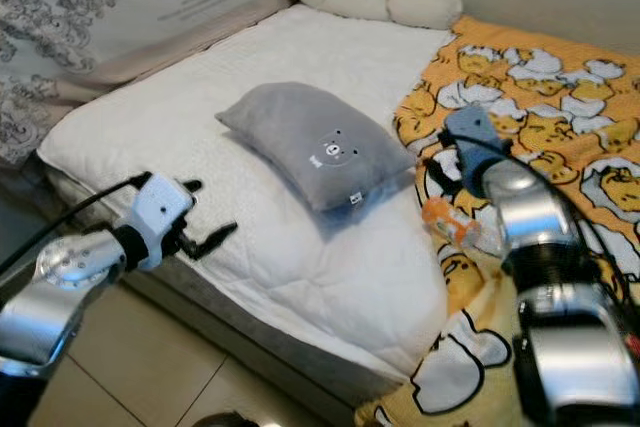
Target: Clean up the room
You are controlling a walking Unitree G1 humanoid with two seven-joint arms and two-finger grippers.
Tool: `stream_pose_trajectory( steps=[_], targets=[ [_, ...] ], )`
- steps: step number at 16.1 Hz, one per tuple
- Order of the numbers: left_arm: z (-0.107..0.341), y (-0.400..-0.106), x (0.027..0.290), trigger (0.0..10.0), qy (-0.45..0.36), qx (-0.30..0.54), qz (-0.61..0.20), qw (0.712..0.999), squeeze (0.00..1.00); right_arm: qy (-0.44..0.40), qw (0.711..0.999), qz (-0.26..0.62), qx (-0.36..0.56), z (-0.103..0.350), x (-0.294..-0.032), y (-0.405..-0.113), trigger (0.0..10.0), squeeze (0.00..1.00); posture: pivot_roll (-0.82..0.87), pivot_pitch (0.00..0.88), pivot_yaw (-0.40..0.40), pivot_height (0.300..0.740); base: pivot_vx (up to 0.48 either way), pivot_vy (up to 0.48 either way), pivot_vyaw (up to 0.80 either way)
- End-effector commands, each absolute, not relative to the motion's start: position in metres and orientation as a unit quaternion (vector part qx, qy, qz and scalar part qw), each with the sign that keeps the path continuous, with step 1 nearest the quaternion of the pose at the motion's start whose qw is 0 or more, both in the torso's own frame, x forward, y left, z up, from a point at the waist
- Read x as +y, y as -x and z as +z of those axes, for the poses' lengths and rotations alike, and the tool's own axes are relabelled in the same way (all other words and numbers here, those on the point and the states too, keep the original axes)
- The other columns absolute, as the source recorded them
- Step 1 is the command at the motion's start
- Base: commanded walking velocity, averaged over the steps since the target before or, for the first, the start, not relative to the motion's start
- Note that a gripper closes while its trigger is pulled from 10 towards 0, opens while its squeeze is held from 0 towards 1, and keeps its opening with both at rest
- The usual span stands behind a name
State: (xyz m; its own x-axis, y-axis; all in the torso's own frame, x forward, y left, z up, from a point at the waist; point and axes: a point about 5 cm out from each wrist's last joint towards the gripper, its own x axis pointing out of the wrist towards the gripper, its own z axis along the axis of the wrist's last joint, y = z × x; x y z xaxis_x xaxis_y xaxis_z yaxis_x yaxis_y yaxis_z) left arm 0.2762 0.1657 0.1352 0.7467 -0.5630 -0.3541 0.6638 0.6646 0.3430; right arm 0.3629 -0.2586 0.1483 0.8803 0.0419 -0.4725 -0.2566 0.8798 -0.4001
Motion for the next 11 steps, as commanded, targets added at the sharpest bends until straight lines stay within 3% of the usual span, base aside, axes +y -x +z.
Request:
stream_pose_trajectory(
  steps=[1,5,6,7,9,11],
  targets=[
    [0.135,-0.276,0.164,10.0,-0.233,0.122,-0.363,0.894,0.00,0.241,0.933,0.096,0.251,0.145,-0.259,-0.364,10.0,1.00,0.07,0.000,0.037,0.740,0.000,0.000,0.00],
    [0.136,-0.271,0.157,10.0,-0.234,0.137,-0.423,0.864,0.00,0.296,0.866,0.157,0.372,0.121,-0.279,-0.350,10.0,1.00,0.07,0.000,0.027,0.740,0.000,0.000,0.00],
    [0.135,-0.270,0.156,10.0,-0.233,0.139,-0.428,0.862,0.00,0.311,0.858,0.144,0.383,0.115,-0.282,-0.347,10.0,0.84,0.06,0.000,0.042,0.740,0.000,0.000,0.00],
    [0.134,-0.270,0.155,10.0,-0.233,0.140,-0.431,0.860,0.00,0.316,0.858,0.125,0.386,0.111,-0.285,-0.346,10.0,0.00,0.06,0.000,0.042,0.740,0.000,0.000,0.00],
    [0.134,-0.269,0.153,10.0,-0.234,0.149,-0.447,0.851,0.00,0.305,0.868,0.076,0.384,0.107,-0.288,-0.347,10.0,0.00,0.07,0.000,0.066,0.740,0.000,0.000,0.00],
    [0.134,-0.267,0.154,10.0,-0.239,0.158,-0.457,0.842,0.00,0.314,0.853,0.084,0.409,0.097,-0.287,-0.342,10.0,0.00,0.08,0.000,0.075,0.740,0.000,0.000,0.00]
  ],
)
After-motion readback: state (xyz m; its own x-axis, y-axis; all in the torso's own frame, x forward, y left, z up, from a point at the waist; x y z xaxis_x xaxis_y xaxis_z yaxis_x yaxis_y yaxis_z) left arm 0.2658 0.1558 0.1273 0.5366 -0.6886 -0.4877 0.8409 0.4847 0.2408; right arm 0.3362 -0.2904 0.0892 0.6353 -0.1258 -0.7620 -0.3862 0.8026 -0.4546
